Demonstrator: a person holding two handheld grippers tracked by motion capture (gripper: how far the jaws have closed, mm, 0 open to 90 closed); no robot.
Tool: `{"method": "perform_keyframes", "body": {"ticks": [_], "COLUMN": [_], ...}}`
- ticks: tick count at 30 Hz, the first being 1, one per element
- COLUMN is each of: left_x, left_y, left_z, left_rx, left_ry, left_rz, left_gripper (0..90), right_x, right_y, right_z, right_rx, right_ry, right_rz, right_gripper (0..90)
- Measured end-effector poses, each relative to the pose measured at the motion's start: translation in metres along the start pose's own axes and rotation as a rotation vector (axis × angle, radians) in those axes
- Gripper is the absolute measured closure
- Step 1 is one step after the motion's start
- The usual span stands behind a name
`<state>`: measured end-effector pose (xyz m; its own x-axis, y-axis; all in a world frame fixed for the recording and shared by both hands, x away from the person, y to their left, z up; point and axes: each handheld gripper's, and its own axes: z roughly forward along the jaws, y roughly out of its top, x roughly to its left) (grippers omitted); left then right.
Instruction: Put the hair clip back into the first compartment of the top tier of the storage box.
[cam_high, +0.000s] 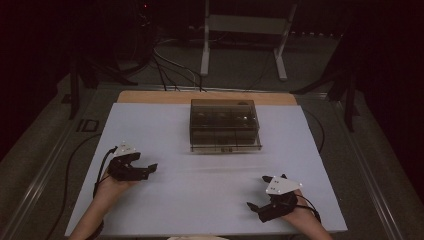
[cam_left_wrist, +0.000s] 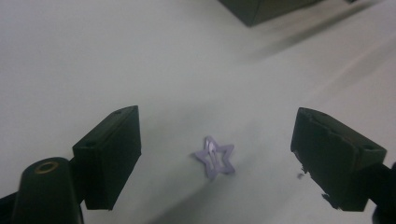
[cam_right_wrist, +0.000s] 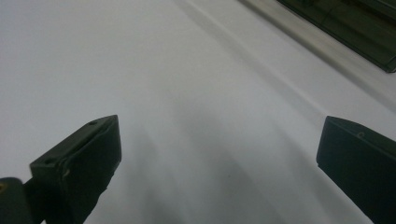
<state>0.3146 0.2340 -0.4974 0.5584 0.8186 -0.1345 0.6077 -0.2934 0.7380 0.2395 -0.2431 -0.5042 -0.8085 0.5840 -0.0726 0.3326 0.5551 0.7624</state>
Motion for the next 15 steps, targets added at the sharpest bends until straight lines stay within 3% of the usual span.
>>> {"method": "perform_keyframes", "body": {"ticks": [8,15], "left_x": [0.003,0.002], "left_y": [-0.004,-0.005], "left_z": [0.007,0.015], "left_rx": [0.026,0.064], "left_ry": [0.016,0.017], "left_rz": [-0.028,-0.024], "left_gripper": [31.7,43.8], "right_x": [0.001,0.000], "right_y": [0.000,0.000], "right_z": [0.000,0.001], "right_rx": [0.002,0.002], "right_ry": [0.005,0.007], "right_rz": [-0.005,-0.007], "right_gripper": [0.6,0.6]}}
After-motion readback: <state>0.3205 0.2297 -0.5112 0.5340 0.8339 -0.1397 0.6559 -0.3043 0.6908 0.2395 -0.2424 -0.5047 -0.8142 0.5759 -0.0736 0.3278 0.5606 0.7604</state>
